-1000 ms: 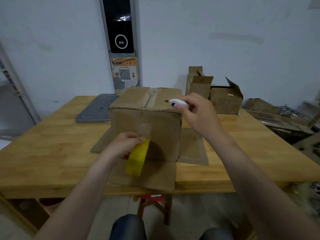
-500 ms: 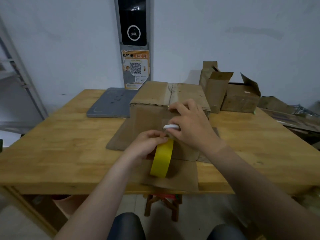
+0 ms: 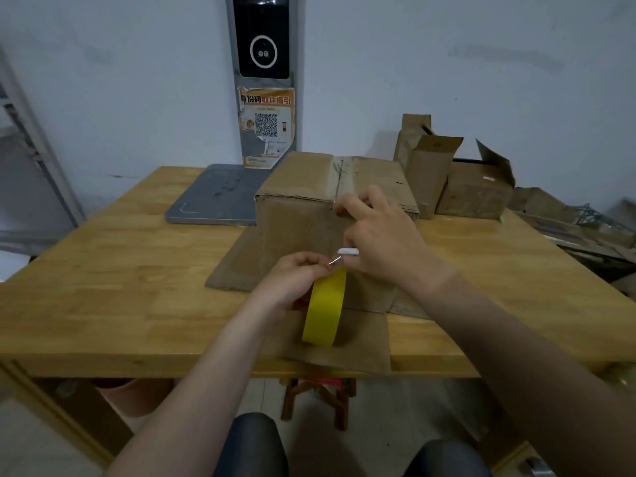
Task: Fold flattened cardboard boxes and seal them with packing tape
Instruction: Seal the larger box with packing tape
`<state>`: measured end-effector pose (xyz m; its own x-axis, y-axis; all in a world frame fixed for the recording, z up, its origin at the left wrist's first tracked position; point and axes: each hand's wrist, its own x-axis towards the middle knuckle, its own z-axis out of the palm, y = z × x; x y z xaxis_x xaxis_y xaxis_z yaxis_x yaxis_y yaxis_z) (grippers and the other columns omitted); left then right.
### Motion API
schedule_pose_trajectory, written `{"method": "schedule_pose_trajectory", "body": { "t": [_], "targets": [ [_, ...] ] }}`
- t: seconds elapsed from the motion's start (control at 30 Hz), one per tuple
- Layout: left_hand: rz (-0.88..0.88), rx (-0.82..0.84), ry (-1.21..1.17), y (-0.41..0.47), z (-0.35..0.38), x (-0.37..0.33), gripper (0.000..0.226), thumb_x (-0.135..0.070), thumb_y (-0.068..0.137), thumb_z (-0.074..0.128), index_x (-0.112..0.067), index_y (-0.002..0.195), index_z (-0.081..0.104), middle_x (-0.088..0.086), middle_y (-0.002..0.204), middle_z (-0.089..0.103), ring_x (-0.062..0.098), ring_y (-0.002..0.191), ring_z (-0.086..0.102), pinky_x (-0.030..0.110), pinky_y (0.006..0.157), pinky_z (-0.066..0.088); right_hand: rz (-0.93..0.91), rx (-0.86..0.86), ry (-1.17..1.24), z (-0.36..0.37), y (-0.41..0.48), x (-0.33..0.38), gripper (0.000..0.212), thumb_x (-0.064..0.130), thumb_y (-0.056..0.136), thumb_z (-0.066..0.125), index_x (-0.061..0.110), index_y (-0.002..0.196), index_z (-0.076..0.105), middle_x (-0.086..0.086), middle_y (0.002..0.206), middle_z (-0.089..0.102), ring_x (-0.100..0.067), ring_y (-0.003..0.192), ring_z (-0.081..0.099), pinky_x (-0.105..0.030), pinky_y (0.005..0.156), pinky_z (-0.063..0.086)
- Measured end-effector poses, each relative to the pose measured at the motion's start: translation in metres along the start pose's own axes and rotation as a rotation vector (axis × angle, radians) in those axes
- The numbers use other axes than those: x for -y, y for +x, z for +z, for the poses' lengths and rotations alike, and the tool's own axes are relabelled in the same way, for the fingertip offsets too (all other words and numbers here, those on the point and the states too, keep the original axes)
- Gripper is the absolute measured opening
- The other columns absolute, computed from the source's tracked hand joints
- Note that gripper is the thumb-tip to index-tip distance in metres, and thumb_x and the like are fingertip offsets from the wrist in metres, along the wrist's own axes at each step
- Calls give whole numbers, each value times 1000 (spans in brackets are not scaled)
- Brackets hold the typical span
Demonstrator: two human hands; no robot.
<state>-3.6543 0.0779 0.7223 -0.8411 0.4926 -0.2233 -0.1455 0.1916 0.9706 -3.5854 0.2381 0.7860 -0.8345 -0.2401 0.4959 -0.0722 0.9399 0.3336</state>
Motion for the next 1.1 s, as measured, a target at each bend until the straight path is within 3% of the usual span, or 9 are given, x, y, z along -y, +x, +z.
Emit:
{"method": "schedule_pose_trajectory", "body": {
  "t": [0.1, 0.3, 0.43, 0.53, 0.6, 0.63, 0.8, 0.93, 1.1],
  "targets": [
    [4, 8, 26, -3, -1, -1, 11, -23, 89, 75, -27, 99, 76, -3, 91, 72, 20, 81, 66, 30, 68, 55, -37, 17, -9, -3, -5, -6, 19, 30, 68, 83, 14, 63, 74, 4, 128, 59, -27, 102, 48, -34, 76, 43],
    [10, -27, 61, -9, -3, -4, 18, -24, 89, 76, -28, 107, 75, 5, 103, 73, 26, 89, 68, 40, 79, 59, -58, 30, 103, -8, -15, -13, 17, 27, 70, 84, 16, 61, 74, 0, 139, 58, -26, 112, 51, -28, 78, 37],
    [41, -64, 103, -15, 1, -5, 15, -24, 90, 75, -27, 105, 74, 2, 94, 71, 21, 80, 66, 35, 73, 57, -18, 111, 178, -12, -19, -17, 21, 31, 83, 75, 19, 66, 73, 6, 152, 45, -17, 131, 40, -24, 80, 32],
    [47, -112, 150, -20, 2, -7, 15, -27, 89, 76, -28, 104, 73, 1, 95, 69, 20, 81, 65, 30, 66, 55, 30, 154, 270, -16, -23, -21, 25, 32, 87, 73, 20, 66, 68, 10, 156, 39, -13, 139, 38, -27, 77, 40],
    [44, -115, 161, -22, 0, -6, 16, -30, 89, 77, -29, 104, 73, 2, 103, 69, 22, 90, 67, 33, 70, 57, 38, 171, 307, -17, -29, -23, 22, 32, 89, 72, 19, 72, 72, 11, 158, 37, -15, 142, 39, -33, 93, 49],
    [43, -113, 163, -24, 0, -6, 17, -30, 89, 77, -30, 105, 73, 1, 106, 69, 22, 93, 67, 34, 73, 57, 37, 166, 325, -18, -34, -24, 20, 32, 90, 72, 19, 75, 74, 10, 158, 38, -14, 143, 38, -34, 101, 47],
    [66, -135, 185, -26, 1, -4, 15, -32, 91, 75, -32, 106, 71, -6, 115, 66, 21, 99, 65, 39, 81, 58, 138, 95, 351, -22, -72, -31, 15, 41, 89, 73, 27, 92, 77, 12, 137, 56, -10, 121, 48, -33, 87, 52],
    [76, -175, 224, -21, 5, -5, 18, -36, 91, 75, -31, 108, 72, -6, 117, 67, 21, 97, 65, 38, 79, 58, 315, 225, 256, -14, -107, -48, 17, 47, 91, 69, 33, 99, 73, 14, 109, 60, -9, 88, 53, -26, 63, 40],
    [123, -172, 317, -13, 13, -5, 23, -35, 90, 76, -27, 111, 72, 4, 102, 70, 20, 82, 65, 29, 65, 52, 535, 294, 274, 17, -133, -69, 9, 38, 91, 72, 39, 99, 72, 12, 103, 61, -17, 95, 61, -34, 69, 48]
  ]
}}
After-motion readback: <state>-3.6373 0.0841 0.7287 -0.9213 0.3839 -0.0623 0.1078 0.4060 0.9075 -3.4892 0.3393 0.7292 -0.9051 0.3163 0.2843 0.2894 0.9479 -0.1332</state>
